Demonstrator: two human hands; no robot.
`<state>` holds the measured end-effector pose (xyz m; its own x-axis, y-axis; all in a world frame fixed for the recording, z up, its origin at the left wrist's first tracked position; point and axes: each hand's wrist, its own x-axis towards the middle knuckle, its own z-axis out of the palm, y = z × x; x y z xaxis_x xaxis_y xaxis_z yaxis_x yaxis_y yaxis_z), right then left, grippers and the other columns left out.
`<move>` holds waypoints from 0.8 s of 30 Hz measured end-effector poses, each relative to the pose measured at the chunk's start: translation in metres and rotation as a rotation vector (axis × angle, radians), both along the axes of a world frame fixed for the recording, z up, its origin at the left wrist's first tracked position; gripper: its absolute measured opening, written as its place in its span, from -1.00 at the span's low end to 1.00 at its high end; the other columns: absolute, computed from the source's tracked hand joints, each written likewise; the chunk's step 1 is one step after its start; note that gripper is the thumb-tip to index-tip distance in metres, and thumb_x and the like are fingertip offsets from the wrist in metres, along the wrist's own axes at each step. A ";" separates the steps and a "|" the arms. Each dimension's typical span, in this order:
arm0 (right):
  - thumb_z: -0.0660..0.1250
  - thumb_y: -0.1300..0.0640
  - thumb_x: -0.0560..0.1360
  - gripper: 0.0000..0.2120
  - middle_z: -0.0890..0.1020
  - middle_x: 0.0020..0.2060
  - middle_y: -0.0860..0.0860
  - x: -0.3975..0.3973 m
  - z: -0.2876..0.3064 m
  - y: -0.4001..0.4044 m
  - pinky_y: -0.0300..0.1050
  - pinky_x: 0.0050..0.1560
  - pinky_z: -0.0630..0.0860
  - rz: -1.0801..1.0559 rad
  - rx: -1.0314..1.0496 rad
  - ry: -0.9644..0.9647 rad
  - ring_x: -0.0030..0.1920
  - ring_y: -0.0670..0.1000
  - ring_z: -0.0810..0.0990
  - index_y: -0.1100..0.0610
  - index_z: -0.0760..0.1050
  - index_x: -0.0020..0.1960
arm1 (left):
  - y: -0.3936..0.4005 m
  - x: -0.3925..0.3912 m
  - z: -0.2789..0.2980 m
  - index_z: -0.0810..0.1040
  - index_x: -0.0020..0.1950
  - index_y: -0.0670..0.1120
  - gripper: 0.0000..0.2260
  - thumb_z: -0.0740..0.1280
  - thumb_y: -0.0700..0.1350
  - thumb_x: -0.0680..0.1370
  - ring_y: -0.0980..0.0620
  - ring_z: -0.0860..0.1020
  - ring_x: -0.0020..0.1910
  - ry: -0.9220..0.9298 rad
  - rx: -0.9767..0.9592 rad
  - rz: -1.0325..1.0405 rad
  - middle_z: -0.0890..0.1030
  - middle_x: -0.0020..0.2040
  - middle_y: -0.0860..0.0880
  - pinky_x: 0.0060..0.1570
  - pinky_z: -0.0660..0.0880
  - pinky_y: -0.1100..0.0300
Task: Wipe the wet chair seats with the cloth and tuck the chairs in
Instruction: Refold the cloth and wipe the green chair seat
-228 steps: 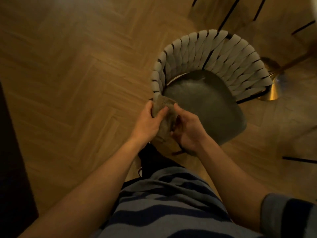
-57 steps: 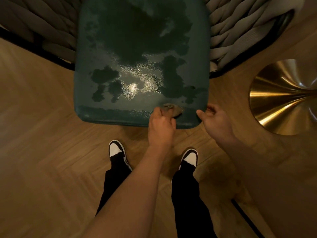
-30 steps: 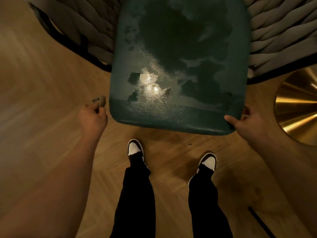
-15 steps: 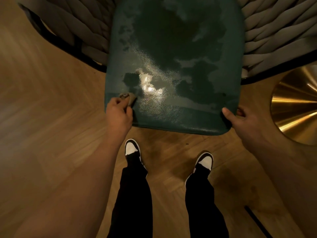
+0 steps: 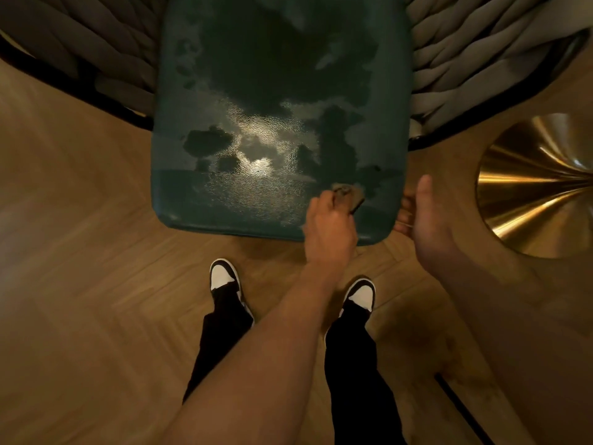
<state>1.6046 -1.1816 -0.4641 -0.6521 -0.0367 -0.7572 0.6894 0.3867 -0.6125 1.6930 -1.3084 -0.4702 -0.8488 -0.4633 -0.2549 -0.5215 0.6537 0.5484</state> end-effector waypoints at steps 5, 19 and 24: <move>-0.08 -0.30 0.69 -0.37 0.71 0.17 0.00 0.000 -0.006 0.005 -0.16 0.00 0.62 0.041 -0.040 0.011 0.12 -0.04 0.70 0.06 0.55 0.37 | 0.036 -0.017 -0.004 0.64 0.10 -0.16 -0.72 0.41 -0.23 0.39 -0.17 0.49 -0.04 0.017 -0.037 -0.037 0.55 0.02 -0.16 -0.15 0.54 0.00; 0.29 -0.29 0.56 -0.47 0.66 0.18 0.05 -0.009 -0.010 0.018 0.00 0.09 0.65 0.223 0.168 0.135 0.11 0.02 0.67 0.07 0.52 0.34 | 0.039 -0.018 -0.017 0.63 0.17 -0.06 -0.65 0.34 -0.18 0.39 -0.13 0.47 -0.09 0.101 -0.258 -0.256 0.52 -0.02 -0.12 -0.15 0.44 0.04; 0.39 -0.39 0.36 -0.23 0.62 0.28 -0.04 -0.018 -0.007 0.001 0.16 0.27 0.57 0.340 0.285 0.200 0.24 0.04 0.61 0.03 0.46 0.43 | -0.014 -0.006 -0.015 0.61 0.21 -0.11 -0.66 0.28 -0.25 0.45 -0.17 0.45 -0.07 0.044 -0.263 -0.110 0.49 -0.01 -0.16 -0.12 0.45 0.02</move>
<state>1.5864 -1.1806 -0.4715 -0.7728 -0.0824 -0.6293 0.3744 0.7414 -0.5569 1.6869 -1.3222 -0.4852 -0.9053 -0.4129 -0.1002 -0.4188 0.8277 0.3735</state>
